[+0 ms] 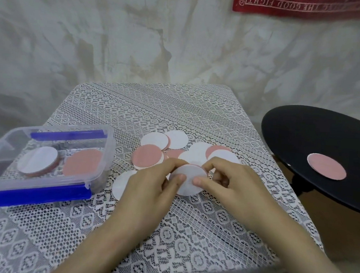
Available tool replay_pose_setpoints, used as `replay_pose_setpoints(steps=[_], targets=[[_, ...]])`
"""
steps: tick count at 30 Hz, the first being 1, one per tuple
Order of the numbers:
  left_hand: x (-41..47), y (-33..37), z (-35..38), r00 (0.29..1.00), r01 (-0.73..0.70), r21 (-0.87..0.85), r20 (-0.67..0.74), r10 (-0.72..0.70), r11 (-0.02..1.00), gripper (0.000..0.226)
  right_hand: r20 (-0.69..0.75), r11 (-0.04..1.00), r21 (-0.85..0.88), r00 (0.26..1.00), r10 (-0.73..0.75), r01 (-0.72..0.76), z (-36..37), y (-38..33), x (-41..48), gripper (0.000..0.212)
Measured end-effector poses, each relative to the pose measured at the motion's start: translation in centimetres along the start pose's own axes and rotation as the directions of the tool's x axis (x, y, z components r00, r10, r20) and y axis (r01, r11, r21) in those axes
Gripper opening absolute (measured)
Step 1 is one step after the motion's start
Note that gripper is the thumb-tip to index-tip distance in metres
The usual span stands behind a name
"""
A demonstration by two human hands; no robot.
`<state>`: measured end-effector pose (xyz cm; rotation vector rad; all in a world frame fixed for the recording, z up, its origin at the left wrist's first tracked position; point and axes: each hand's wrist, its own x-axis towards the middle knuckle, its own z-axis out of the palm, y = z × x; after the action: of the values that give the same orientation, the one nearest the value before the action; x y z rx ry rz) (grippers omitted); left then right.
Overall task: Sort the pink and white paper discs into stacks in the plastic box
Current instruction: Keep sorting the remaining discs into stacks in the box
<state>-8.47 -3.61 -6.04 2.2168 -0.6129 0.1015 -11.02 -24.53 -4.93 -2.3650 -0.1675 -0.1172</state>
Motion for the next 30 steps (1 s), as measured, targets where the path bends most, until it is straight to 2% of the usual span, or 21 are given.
replay_pose_setpoints(steps=[3,5,11,15,20,24,30], targets=[[-0.1,-0.2,0.4,0.999,0.007,0.029,0.036,-0.008,1.000,0.015,0.055,0.994,-0.108,0.998,-0.012,0.018,0.1,0.1,-0.4,0.016],[-0.2,-0.2,0.6,0.999,-0.007,0.058,0.043,0.004,0.998,0.013,0.073,0.988,-0.153,0.997,-0.027,0.038,0.4,0.1,-0.6,0.019],[0.4,-0.1,0.5,0.999,-0.033,0.067,-0.007,0.033,0.997,0.014,-0.009,0.982,-0.169,0.996,-0.091,0.088,0.6,-0.1,-0.5,0.022],[0.7,-0.4,1.0,0.999,-0.034,0.123,0.046,0.029,0.992,0.009,0.061,0.971,-0.232,0.997,-0.050,0.062,1.1,0.3,-0.2,0.028],[1.1,-0.4,1.3,0.999,-0.025,0.122,0.051,0.019,0.992,0.005,0.064,0.968,-0.236,0.996,-0.067,0.081,1.1,0.7,0.1,0.029],[0.6,-0.3,0.9,1.000,-0.015,0.064,0.019,0.013,0.998,0.004,0.039,0.981,-0.172,0.996,-0.085,0.090,0.6,0.4,0.2,0.026],[-0.6,-0.1,-1.2,0.998,0.053,-0.009,-0.046,-0.054,0.999,0.007,0.001,0.996,0.040,0.996,-0.084,0.084,0.9,-1.7,0.3,0.016]])
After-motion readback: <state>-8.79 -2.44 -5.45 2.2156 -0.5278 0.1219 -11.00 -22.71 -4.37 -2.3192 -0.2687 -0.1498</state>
